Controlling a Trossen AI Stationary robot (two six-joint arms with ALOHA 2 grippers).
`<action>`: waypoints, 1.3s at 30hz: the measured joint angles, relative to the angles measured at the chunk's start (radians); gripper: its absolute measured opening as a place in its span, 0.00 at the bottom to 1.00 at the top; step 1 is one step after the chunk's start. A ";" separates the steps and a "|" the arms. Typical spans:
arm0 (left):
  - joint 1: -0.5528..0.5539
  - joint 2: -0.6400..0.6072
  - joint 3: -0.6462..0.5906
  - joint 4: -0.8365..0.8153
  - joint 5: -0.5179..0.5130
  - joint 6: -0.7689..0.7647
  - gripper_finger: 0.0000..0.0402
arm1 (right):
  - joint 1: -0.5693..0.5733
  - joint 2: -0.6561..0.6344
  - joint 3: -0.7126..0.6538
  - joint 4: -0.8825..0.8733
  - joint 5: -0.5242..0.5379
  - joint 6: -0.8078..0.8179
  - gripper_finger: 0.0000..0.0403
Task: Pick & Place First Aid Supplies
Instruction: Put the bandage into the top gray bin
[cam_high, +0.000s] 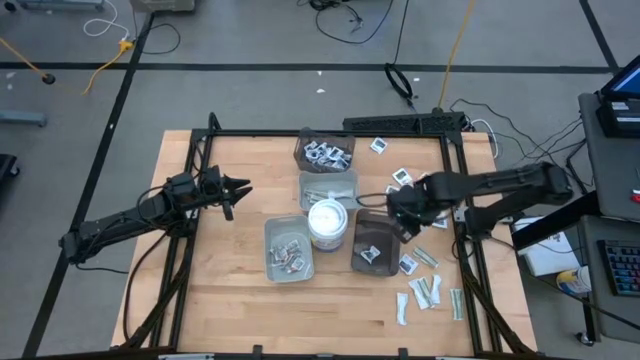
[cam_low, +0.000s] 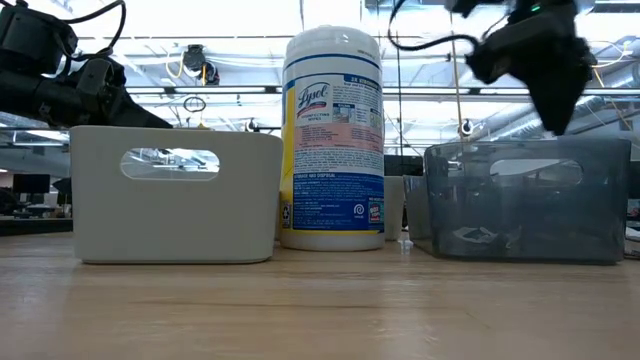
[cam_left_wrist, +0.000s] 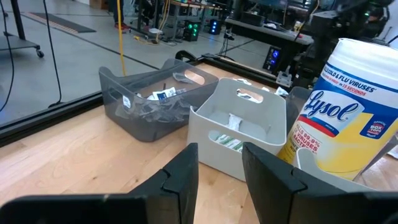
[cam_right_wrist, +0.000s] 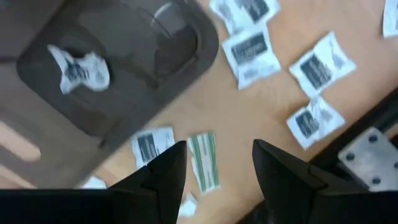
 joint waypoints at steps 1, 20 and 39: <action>0.000 0.000 0.000 0.000 0.000 0.000 0.32 | 0.020 -0.010 -0.006 -0.010 0.000 0.018 0.45; 0.000 0.000 0.000 0.000 0.000 0.000 0.32 | 0.341 -0.070 -0.173 0.034 -0.085 0.224 0.45; 0.000 0.000 0.000 0.000 0.000 0.000 0.32 | 0.430 -0.020 -0.489 0.424 -0.195 0.223 0.45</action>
